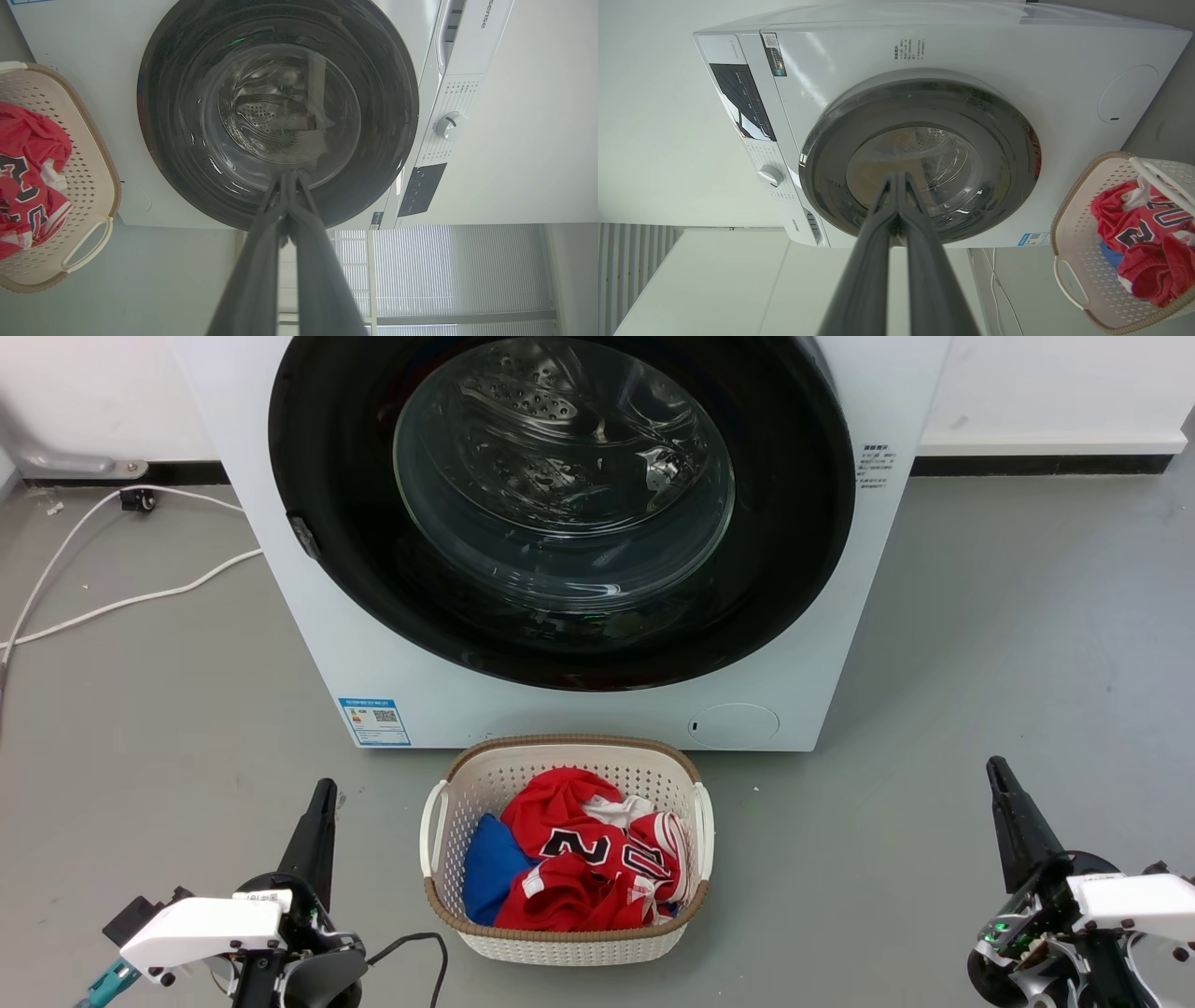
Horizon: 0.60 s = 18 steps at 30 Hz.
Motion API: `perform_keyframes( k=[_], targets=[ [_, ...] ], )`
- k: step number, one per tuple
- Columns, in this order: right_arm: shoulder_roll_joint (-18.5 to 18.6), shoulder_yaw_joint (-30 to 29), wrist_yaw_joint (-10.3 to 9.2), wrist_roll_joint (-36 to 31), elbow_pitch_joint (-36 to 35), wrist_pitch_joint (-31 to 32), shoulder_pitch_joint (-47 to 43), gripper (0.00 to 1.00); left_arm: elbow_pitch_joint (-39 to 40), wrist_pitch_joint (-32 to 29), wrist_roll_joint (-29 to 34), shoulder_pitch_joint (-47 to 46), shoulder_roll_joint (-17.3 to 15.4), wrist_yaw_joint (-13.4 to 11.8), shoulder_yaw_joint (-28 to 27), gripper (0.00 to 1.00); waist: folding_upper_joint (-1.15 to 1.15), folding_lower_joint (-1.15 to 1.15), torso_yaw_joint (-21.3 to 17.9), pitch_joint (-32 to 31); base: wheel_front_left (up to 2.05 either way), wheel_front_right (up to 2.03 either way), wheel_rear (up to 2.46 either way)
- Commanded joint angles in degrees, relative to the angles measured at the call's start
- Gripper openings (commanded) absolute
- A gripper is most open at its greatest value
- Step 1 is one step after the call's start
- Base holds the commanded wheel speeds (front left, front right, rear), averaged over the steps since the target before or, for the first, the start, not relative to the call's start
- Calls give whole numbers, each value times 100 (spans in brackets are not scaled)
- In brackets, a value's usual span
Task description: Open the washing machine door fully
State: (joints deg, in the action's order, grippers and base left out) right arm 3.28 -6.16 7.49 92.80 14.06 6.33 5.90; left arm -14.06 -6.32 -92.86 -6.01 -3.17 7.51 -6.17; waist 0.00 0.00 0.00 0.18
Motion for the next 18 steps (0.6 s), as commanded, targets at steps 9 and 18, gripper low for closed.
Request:
perform_keyframes(
  k=[9,18],
  targets=[
    [-26,-12,0,-31,7,13,68,0,-4,-14,41,-45,13,19,-28,0,0,0,0,0,0,0,0],
    [-28,-15,0,-33,7,18,69,0,-4,-15,39,-46,15,18,-33,0,0,0,0,0,0,0,0]
  ],
)
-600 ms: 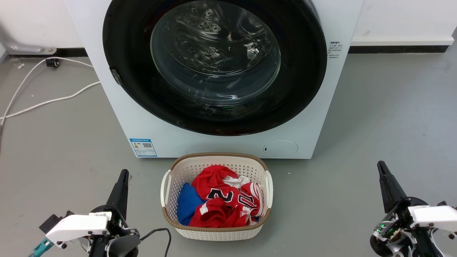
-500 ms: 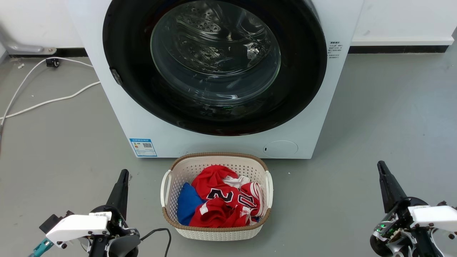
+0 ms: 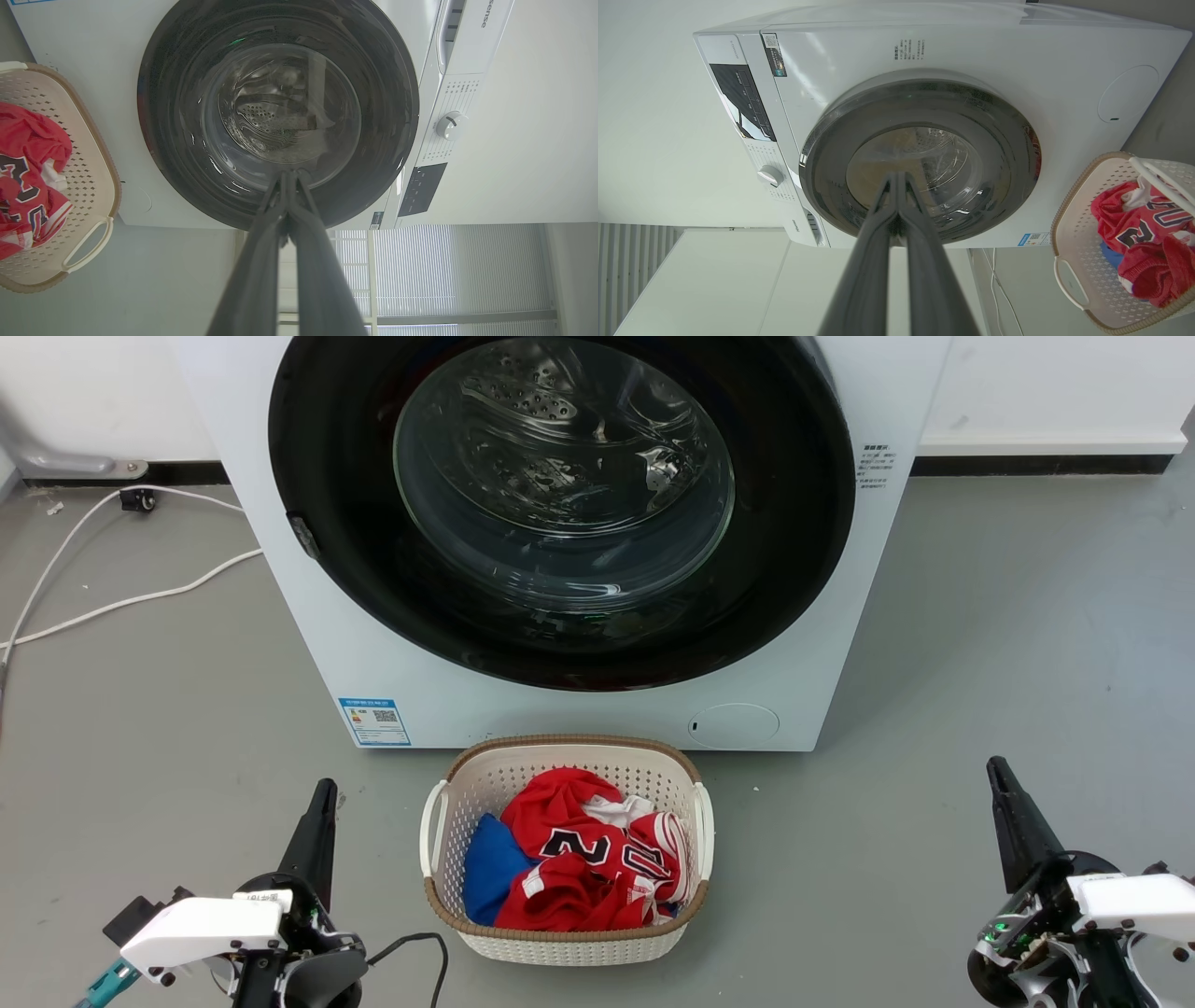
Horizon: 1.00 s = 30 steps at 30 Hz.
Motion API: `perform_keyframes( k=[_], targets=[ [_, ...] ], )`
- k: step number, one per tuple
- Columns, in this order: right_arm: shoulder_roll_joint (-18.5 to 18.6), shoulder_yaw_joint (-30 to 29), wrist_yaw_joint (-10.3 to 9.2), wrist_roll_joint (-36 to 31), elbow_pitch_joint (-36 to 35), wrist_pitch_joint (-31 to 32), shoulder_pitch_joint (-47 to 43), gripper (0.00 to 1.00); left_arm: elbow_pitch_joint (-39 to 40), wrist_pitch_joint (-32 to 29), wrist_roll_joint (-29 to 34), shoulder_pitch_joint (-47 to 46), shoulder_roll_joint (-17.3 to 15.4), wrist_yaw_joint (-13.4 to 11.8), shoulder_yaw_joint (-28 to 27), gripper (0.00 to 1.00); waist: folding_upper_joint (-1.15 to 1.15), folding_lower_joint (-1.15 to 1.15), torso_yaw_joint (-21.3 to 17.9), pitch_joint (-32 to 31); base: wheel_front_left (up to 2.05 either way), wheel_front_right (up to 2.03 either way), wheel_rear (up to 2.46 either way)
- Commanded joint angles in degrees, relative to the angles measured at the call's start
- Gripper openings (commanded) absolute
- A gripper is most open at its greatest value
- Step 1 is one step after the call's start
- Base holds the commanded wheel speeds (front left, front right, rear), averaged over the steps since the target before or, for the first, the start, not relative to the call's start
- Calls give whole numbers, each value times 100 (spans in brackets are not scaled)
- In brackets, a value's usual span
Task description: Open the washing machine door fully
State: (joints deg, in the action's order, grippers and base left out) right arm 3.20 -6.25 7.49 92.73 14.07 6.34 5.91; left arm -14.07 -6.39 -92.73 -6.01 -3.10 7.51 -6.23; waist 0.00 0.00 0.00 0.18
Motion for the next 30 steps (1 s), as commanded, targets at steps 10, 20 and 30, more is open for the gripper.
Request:
perform_keyframes(
  k=[10,20,30],
  targets=[
    [-23,-10,0,-31,6,17,69,0,-3,-13,28,-46,12,19,-31,0,0,0,0,0,0,0,0],
    [-21,7,-1,-23,192,-25,-189,100,-193,33,17,188,29,-2,40,100,0,0,0,1,0,0,0],
    [-22,-68,0,-862,-31,-314,-277,100,60,322,768,237,28,-35,24,100,0,0,5,8,0,0,0]
  ],
)
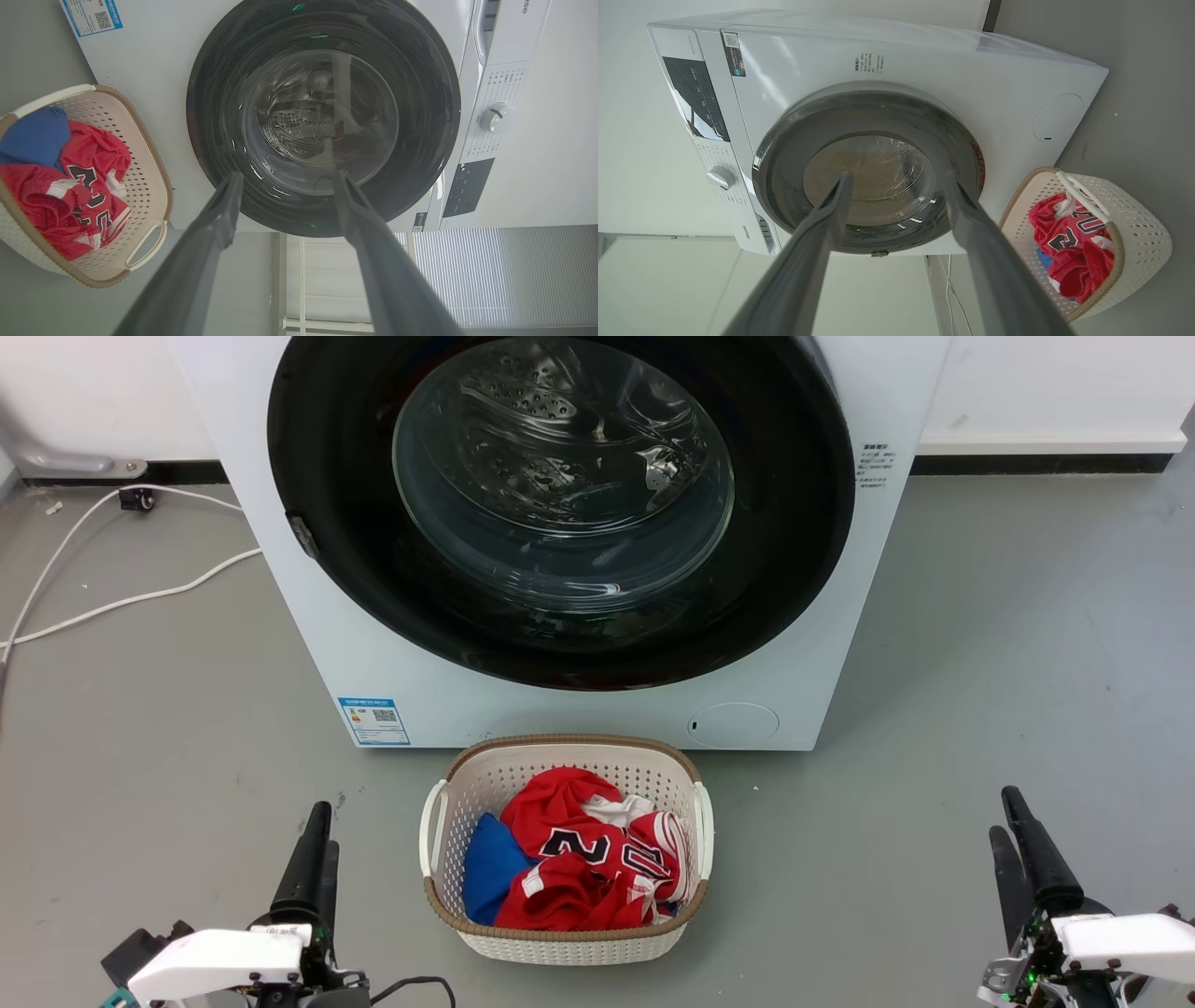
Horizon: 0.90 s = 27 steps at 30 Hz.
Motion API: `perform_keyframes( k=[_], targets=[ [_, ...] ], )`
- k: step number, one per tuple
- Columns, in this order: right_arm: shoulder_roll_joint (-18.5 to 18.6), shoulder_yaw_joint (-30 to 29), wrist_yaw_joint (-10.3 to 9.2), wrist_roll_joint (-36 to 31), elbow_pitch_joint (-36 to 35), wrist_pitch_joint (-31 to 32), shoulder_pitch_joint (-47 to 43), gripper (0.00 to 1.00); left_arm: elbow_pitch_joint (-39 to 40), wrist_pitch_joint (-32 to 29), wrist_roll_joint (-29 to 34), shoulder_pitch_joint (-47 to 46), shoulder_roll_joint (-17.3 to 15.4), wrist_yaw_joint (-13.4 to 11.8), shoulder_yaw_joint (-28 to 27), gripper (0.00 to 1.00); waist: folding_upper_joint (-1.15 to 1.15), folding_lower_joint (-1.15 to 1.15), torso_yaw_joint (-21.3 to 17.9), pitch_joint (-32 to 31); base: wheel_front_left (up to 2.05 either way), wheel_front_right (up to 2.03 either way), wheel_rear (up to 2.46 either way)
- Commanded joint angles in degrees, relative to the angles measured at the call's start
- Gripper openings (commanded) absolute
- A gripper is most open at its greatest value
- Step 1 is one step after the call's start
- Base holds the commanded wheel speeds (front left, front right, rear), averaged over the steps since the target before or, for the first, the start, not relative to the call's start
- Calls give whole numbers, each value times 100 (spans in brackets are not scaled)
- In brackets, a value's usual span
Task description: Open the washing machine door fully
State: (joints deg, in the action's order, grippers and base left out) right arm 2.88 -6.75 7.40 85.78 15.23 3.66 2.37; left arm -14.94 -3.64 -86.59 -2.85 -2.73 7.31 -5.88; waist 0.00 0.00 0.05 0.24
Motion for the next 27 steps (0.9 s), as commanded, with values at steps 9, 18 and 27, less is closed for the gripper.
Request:
perform_keyframes(
  k=[9,18,27],
  targets=[
    [9,34,9,-1583,-598,-279,-13,100,572,279,1525,-37,-11,-298,178,100,0,0,4,16,0,0,0],
    [9,103,10,-2916,-973,-490,-104,100,801,490,2770,38,-38,-605,398,100,0,0,10,22,0,0,0],
    [7,181,10,-4078,-1225,-683,-218,100,939,680,3741,82,-231,-922,687,100,0,0,18,26,0,0,0]
  ],
)
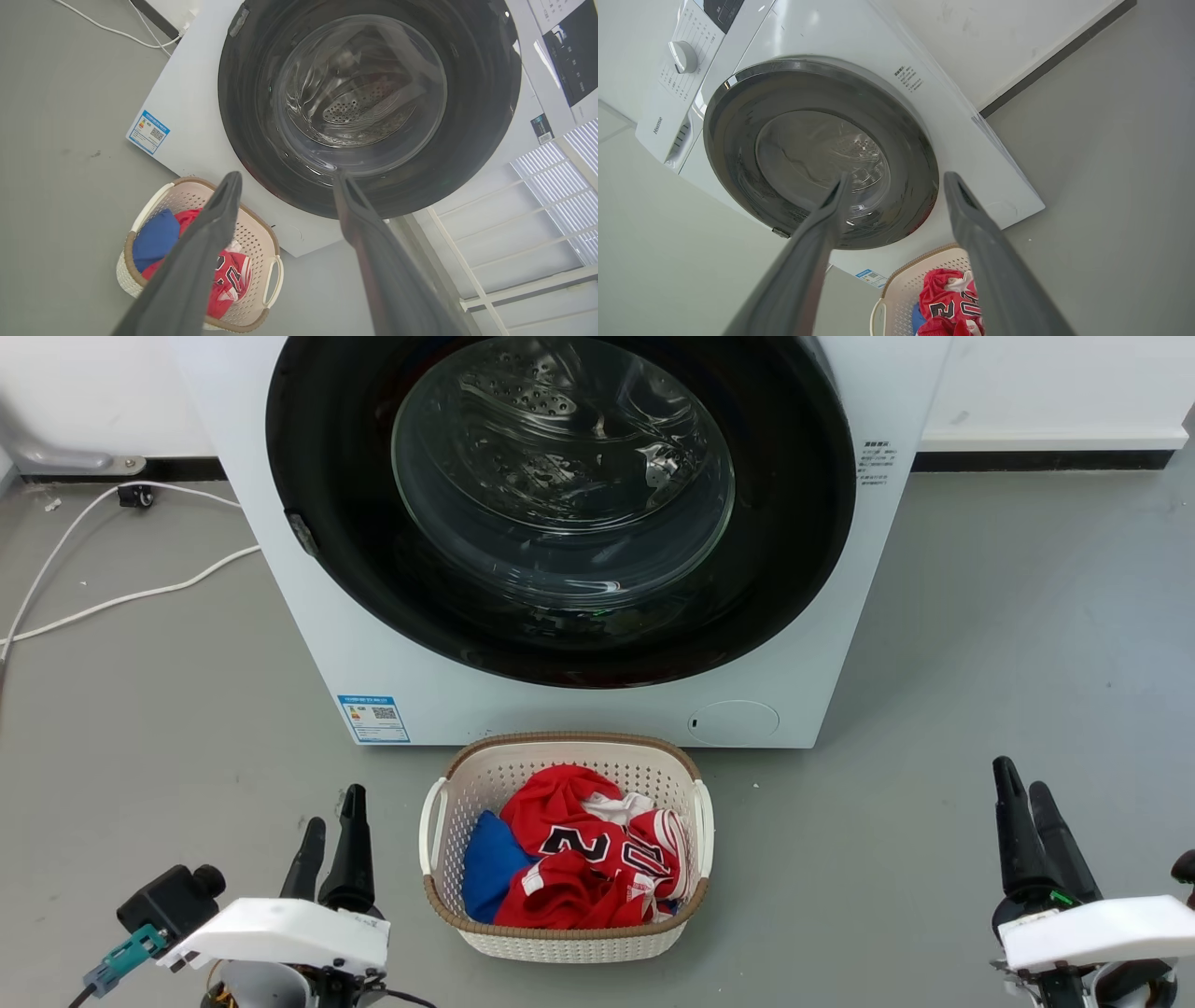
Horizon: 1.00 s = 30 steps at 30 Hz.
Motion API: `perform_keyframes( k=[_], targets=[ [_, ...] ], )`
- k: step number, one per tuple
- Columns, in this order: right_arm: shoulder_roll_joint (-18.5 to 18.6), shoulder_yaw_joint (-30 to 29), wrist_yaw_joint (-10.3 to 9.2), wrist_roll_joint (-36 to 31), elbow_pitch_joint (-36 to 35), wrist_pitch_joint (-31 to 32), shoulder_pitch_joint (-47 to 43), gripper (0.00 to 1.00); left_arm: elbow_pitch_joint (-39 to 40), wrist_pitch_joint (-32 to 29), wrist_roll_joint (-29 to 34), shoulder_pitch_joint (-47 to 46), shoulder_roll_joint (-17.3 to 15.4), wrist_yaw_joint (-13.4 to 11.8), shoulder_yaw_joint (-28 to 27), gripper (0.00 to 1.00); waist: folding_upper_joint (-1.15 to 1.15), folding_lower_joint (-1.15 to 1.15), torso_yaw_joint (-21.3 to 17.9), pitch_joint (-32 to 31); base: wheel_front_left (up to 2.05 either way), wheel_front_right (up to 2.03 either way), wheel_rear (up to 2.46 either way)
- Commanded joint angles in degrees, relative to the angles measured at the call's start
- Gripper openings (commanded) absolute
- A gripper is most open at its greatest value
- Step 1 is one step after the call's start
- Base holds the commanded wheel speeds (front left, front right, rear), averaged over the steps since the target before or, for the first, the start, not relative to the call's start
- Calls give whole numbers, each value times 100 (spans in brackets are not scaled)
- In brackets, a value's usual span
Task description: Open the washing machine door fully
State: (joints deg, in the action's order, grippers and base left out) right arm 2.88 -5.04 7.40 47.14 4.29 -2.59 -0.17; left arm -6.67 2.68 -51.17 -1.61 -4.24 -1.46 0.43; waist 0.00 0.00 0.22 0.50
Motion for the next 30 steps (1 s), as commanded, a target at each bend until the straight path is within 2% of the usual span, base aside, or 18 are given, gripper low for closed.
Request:
perform_keyframes(
  k=[1,11,30],
  targets=[
    [7,15,10,-330,-142,-74,21,100,117,71,299,-39,-101,-88,97,100,0,0,2,0,0,0,0],
    [6,68,11,-1310,-255,-269,-86,100,170,261,1079,-15,-313,-475,483,100,0,0,8,2,0,0,0],
    [4,57,12,-2623,-618,-599,-281,100,401,587,2281,62,-583,-893,996,100,0,0,19,4,0,0,0]
  ],
)
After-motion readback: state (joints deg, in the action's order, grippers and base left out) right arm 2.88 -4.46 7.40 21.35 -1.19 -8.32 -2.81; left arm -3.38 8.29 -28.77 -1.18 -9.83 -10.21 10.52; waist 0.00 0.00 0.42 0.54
